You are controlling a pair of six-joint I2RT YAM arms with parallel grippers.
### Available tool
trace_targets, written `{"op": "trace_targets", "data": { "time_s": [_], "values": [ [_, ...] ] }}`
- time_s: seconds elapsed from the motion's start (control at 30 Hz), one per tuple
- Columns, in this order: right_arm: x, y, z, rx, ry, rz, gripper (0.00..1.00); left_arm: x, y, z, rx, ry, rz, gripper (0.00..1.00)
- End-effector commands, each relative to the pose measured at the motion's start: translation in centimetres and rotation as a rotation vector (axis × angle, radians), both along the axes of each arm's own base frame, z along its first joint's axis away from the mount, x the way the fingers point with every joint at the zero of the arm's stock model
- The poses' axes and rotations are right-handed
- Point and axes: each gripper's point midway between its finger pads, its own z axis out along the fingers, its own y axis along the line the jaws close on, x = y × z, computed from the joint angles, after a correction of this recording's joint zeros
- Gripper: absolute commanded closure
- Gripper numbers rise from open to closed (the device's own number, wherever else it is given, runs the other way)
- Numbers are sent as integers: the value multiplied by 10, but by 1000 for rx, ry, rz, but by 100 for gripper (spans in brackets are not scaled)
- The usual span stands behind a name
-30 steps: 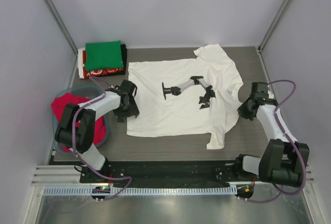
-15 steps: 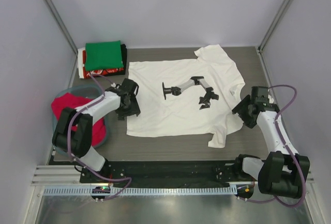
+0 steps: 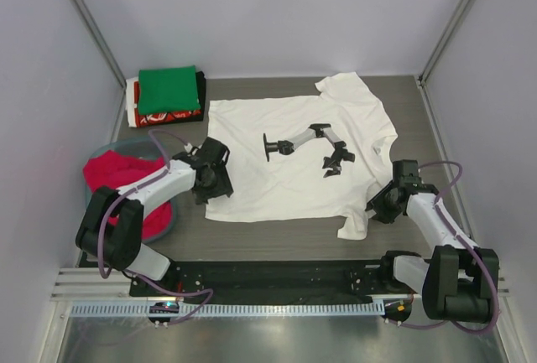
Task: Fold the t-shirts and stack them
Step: Flatten the tshirt out
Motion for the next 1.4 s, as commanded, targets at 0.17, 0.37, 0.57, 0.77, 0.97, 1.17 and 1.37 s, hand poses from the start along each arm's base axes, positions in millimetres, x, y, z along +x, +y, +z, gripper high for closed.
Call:
{"op": "trace_targets", "data": {
  "time_s": [0.17, 0.37, 0.57, 0.77, 0.97, 1.17, 1.37],
  "values": [
    [8, -17, 1, -77, -76, -106, 61, -6, -6, -8, -61, -15, 26, 33],
    [13, -26, 13, -120, -129, -147, 52, -3, -6, 2, -70, -47, 26, 33],
    [5, -15, -11, -67, -59, -105, 60, -7, -6, -7, -72, -24, 31, 33],
    [-1, 1, -28, 9, -34, -61, 72, -12, -11, -25, -102, 5, 41, 33],
    [12, -13, -14, -53, -70, -90, 99, -14, -4, -46, -83, 48, 62, 38],
    [15, -63, 37, -261, -105, -216, 99, -12, 28, -52, -68, 78, 136, 44],
    [15, -86, 57, -323, -144, -323, 95, -11, 39, -51, -55, 85, 141, 44]
  ]
}}
